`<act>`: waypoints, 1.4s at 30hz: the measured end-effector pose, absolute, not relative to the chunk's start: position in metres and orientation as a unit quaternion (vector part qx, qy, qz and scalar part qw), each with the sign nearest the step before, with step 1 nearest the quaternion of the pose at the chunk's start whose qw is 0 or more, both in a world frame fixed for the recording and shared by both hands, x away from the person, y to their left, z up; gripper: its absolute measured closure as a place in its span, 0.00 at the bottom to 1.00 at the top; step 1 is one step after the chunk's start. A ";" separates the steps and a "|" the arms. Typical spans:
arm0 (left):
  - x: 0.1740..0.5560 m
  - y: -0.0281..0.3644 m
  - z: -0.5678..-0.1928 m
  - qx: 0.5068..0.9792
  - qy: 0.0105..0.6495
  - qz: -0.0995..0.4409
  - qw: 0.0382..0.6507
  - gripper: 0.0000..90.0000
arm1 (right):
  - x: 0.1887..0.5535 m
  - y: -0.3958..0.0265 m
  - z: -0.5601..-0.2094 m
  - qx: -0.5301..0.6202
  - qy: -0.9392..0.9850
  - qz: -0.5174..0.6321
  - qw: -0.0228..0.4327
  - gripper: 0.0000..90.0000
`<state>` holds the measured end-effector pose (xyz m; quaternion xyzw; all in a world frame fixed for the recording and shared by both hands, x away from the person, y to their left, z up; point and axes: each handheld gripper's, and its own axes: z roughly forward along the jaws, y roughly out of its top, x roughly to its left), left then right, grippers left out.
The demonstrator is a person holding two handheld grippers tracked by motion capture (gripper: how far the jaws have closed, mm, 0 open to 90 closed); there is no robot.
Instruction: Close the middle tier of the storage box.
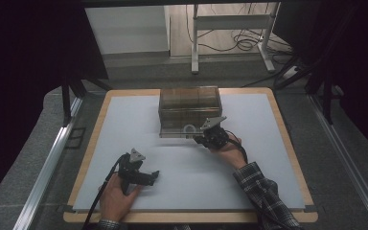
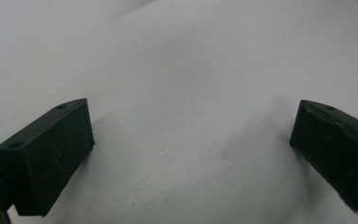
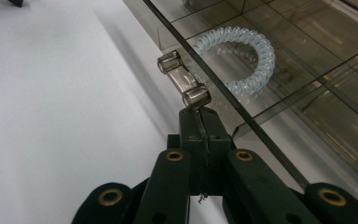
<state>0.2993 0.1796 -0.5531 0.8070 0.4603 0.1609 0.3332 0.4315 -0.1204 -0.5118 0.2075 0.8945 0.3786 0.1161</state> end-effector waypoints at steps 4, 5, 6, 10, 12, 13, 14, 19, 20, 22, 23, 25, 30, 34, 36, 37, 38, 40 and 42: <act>0.299 0.180 -0.553 0.807 0.460 0.161 0.333 0.00 | 0.433 -0.120 -0.512 0.209 0.894 0.379 0.118 0.98; 0.299 0.180 -0.553 0.807 0.460 0.161 0.333 0.00 | 0.434 -0.120 -0.511 0.209 0.894 0.378 0.120 0.98; 0.299 0.180 -0.553 0.807 0.460 0.161 0.333 0.00 | 0.434 -0.120 -0.511 0.211 0.893 0.378 0.120 0.98; 0.299 0.180 -0.553 0.807 0.460 0.161 0.333 0.00 | 0.436 -0.120 -0.511 0.212 0.892 0.379 0.123 0.98; 0.299 0.179 -0.553 0.806 0.461 0.160 0.334 0.00 | 0.437 -0.120 -0.510 0.213 0.892 0.379 0.123 0.98; 0.299 0.179 -0.553 0.806 0.461 0.160 0.334 0.00 | 0.437 -0.119 -0.510 0.212 0.892 0.379 0.124 0.98; 0.299 0.179 -0.553 0.806 0.461 0.161 0.334 0.00 | 0.437 -0.119 -0.510 0.214 0.892 0.379 0.124 0.98; 0.299 0.179 -0.553 0.806 0.461 0.161 0.334 0.00 | 0.439 -0.118 -0.508 0.213 0.891 0.380 0.128 0.98; 0.299 0.179 -0.553 0.806 0.461 0.160 0.335 0.00 | 0.440 -0.118 -0.508 0.213 0.890 0.381 0.128 0.98; 0.299 0.179 -0.553 0.806 0.461 0.161 0.334 0.00 | 0.441 -0.117 -0.508 0.212 0.890 0.382 0.130 0.98; 0.299 0.179 -0.553 0.806 0.461 0.161 0.335 0.00 | 0.441 -0.117 -0.507 0.212 0.890 0.382 0.131 0.98; 0.299 0.179 -0.553 0.806 0.461 0.161 0.334 0.00 | 0.442 -0.116 -0.507 0.212 0.890 0.380 0.134 0.98; 0.299 0.179 -0.553 0.806 0.461 0.161 0.335 0.00 | 0.445 -0.116 -0.507 0.214 0.889 0.380 0.136 0.98; 0.299 0.179 -0.553 0.806 0.461 0.161 0.335 0.00 | 0.447 -0.116 -0.507 0.217 0.888 0.380 0.138 0.98; 0.299 0.179 -0.553 0.806 0.461 0.161 0.335 0.00 | 0.447 -0.116 -0.507 0.219 0.888 0.380 0.139 0.98; 0.299 0.179 -0.553 0.806 0.461 0.161 0.335 0.00 | 0.448 -0.116 -0.507 0.219 0.888 0.380 0.139 0.98; 0.299 0.179 -0.553 0.806 0.461 0.161 0.335 0.00 | 0.448 -0.116 -0.507 0.219 0.888 0.380 0.139 0.98; 0.299 0.179 -0.553 0.806 0.461 0.161 0.334 0.00 | 0.449 -0.116 -0.507 0.220 0.887 0.380 0.141 0.98; 0.299 0.179 -0.553 0.806 0.461 0.161 0.335 0.00 | 0.450 -0.116 -0.507 0.222 0.886 0.380 0.143 0.98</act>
